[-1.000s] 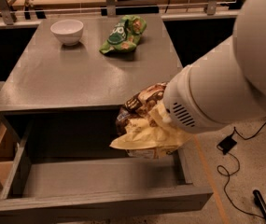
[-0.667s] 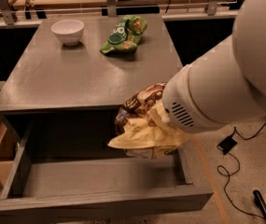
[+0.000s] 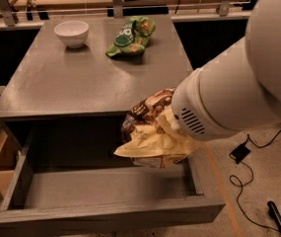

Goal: Pick brown chip bag from top drawer and place on counter

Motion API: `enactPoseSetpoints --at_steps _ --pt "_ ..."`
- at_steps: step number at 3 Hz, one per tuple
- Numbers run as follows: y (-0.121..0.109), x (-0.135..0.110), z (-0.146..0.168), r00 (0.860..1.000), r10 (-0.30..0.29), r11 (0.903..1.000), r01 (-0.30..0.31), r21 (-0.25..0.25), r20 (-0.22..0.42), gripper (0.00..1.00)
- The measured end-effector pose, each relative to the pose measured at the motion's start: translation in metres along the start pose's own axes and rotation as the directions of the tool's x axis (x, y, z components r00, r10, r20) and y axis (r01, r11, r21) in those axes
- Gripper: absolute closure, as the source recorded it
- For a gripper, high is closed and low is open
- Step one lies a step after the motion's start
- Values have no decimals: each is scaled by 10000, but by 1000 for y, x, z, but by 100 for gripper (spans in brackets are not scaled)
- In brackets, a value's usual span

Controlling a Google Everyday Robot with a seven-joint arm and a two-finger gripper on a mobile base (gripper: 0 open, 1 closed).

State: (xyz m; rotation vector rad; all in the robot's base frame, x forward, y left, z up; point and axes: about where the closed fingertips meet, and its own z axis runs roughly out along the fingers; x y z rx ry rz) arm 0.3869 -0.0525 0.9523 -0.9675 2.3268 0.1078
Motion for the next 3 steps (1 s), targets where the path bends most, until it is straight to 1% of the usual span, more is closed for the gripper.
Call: enactPoseSetpoints --at_steps 1,2,3 --pt "0 0 0 10000 0 10000 0 0 0 100" --pt "3 4 6 9999 27 9999 -29 -146 -154 100" --pt "12 18 31 9971 147 9974 -198 -686 -744 100"
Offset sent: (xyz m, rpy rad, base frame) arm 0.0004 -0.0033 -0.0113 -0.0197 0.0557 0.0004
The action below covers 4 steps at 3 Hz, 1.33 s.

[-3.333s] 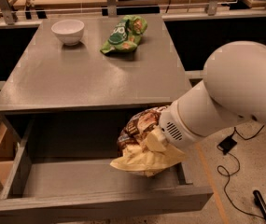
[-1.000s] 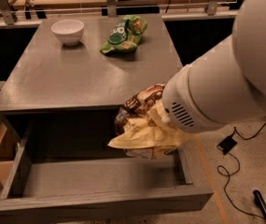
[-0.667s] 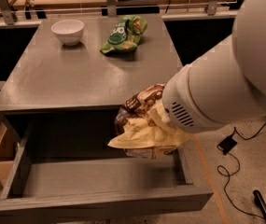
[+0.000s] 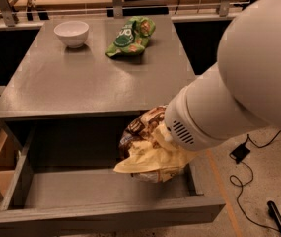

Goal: Pick brown chip bag from top drawer and place on counter

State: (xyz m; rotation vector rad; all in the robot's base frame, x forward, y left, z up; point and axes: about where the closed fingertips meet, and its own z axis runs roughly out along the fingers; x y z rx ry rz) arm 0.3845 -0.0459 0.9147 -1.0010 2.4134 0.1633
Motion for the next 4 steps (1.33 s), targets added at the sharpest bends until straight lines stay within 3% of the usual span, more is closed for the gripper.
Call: enactPoseSetpoints --at_steps 1,2,4 --pt "-5 17 29 9981 355 9983 -377 -433 -505 100" --pt "-25 20 22 9974 612 9981 -612 7 -371 100" --pt "-52 -5 -40 9974 328 9849 -432 1679 646 100"
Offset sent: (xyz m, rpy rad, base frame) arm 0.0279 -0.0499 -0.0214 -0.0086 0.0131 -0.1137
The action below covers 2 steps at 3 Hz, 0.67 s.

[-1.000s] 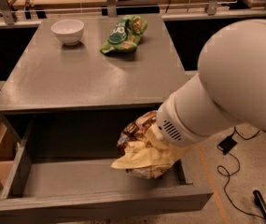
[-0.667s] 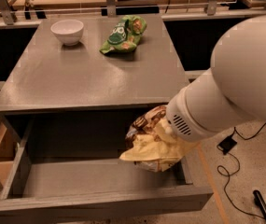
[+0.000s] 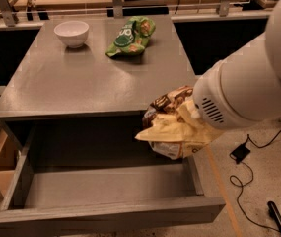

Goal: Pick brown chip bag from top drawer and place on counter

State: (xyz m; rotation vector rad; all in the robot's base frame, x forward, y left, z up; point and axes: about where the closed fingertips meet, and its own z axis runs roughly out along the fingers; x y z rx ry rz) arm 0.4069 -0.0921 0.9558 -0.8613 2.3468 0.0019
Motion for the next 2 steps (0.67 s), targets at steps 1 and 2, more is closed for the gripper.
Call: enactPoseSetpoints --at_steps 1,2 --pt "-1 -11 -12 9995 -176 9996 170 224 271 100" --pt "-1 -11 -12 9995 -176 9996 170 224 271 100"
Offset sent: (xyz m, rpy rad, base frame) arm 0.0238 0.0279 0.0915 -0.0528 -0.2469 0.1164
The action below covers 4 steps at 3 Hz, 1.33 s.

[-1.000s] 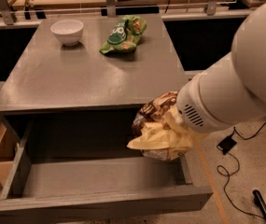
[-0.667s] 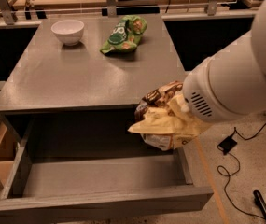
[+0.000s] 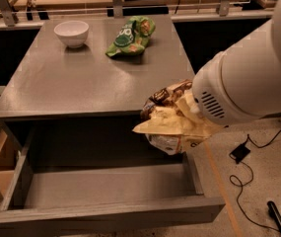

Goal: Pick brown chip bag from top drawer and place on counter

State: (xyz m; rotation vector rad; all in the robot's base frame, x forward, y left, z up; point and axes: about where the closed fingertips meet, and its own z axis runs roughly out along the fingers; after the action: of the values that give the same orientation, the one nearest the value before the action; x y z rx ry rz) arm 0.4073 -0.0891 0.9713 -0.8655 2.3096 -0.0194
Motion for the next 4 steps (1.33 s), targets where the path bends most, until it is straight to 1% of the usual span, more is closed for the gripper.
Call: enactPoseSetpoints --at_steps 3,4 --pt "0 0 0 10000 0 10000 0 0 0 100" --pt "12 -4 9 10000 -24 9987 25 -514 22 100"
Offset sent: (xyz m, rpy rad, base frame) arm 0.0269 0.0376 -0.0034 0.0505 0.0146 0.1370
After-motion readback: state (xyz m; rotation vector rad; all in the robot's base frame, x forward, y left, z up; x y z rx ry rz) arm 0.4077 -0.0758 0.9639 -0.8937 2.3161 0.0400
